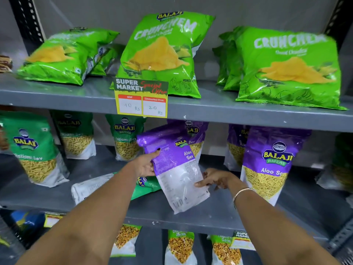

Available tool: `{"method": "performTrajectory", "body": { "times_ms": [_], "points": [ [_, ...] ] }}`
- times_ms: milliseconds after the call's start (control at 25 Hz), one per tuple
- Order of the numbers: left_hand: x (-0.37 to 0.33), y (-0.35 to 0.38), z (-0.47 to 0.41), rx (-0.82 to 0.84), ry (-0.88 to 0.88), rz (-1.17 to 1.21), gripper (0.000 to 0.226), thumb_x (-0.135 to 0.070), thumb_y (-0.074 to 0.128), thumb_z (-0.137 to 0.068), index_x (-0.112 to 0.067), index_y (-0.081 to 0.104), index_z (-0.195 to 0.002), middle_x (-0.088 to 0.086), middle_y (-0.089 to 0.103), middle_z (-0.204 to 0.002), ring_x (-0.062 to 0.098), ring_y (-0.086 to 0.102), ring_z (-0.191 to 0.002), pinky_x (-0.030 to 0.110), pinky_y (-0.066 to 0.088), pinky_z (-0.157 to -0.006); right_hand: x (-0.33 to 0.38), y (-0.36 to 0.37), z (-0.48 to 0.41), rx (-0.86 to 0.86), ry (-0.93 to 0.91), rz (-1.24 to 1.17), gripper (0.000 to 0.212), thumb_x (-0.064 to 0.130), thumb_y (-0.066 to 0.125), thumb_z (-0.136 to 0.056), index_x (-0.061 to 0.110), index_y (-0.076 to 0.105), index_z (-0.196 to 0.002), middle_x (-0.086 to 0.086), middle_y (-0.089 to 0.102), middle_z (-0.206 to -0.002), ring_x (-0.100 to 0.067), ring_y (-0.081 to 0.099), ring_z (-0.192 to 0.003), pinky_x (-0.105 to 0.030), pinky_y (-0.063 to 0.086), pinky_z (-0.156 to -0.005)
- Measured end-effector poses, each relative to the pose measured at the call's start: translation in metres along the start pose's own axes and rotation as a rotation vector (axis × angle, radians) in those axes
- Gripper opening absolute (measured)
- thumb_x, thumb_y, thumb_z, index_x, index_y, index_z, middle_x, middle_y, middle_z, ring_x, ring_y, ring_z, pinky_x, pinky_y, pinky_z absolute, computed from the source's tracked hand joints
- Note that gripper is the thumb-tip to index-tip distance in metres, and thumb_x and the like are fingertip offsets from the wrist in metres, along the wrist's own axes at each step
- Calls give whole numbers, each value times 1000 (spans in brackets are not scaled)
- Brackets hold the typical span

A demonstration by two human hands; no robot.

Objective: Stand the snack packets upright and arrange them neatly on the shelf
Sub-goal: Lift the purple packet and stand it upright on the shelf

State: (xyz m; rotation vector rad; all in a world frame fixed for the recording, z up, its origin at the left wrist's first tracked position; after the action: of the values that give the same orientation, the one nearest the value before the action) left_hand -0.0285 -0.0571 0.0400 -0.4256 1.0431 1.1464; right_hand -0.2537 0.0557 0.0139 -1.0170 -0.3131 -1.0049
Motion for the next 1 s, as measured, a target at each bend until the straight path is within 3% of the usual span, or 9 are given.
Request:
{"method": "performTrajectory", "body": {
  "times_ms": [160,280,360,440,560,640,760,880,1000],
  "points": [
    [-23,18,-5,92,141,-199,59,-33,59,-87,-9,42,-137,4,38,-149,25,40,-136,42,31,-114,-9,23,-14,-228,-148,-231,61,19,90,-52,4,58,-102,-7,68,-107,-12,63,-89,-29,56,-87],
    [-27,35,-5,125,184,-244,19,-23,59,-88,-12,55,-103,-6,43,-123,20,46,-129,26,49,-93,-37,38,-51,-419,-149,-312,102,36,95,-24,2,44,-106,-15,60,-121,-26,58,-110,-47,49,-97],
    [-25,38,-8,152,195,-235,6,-20,59,-88,-18,55,-85,0,54,-119,16,57,-117,22,51,-79,-33,45,-44,-496,-142,-351,87,19,93,-35,6,38,-102,-19,55,-122,-31,54,-115,-49,46,-98],
    [-22,32,-12,183,215,-246,2,-22,60,-88,-20,61,-87,2,67,-109,6,69,-96,27,47,-89,-19,50,-23,-540,-121,-360,75,3,88,-49,7,34,-101,-22,51,-124,-32,51,-117,-47,44,-100],
    [-11,20,-15,240,127,-383,24,-28,66,-81,-21,61,-104,-6,57,-119,9,43,-121,40,19,-117,-14,47,-21,-545,-89,-289,75,6,87,-55,-1,37,-111,-21,45,-127,-33,46,-121,-41,41,-103],
    [-2,14,-16,264,44,-485,17,-15,62,-83,-20,57,-99,-9,58,-108,11,45,-111,41,12,-120,-11,44,-21,-575,-55,-266,75,8,86,-58,-1,32,-109,-21,43,-125,-32,45,-120,-40,39,-104],
    [9,4,-16,286,-16,-568,26,3,48,-89,-20,54,-100,-7,61,-85,4,57,-81,36,30,-109,-10,41,-21,-567,-6,-350,59,1,76,-66,10,24,-94,-12,46,-103,-19,49,-92,-35,46,-86],
    [16,3,-18,320,-46,-582,19,-7,51,-91,-25,57,-88,-15,69,-76,5,61,-83,28,38,-82,-11,37,-16,-442,-14,-303,37,-5,66,-69,18,37,-71,-8,44,-80,-13,39,-56,-32,37,-52],
    [24,18,-25,181,114,-476,16,-8,60,-86,-22,55,-79,-9,59,-81,11,45,-103,31,29,-90,-13,35,-1,-200,-93,-337,52,-3,71,-70,23,42,-106,3,48,-95,-10,48,-76,-21,39,-54]
  ]
}}
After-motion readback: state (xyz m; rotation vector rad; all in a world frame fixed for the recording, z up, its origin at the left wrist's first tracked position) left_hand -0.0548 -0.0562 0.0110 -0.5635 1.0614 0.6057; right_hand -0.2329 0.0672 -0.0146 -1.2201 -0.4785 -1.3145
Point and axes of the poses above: each hand's wrist, its own z-axis away from the middle knuckle, its own y-axis out of the palm, x = y × z, the point moved 1 cm from there along -z, towards the middle knuckle
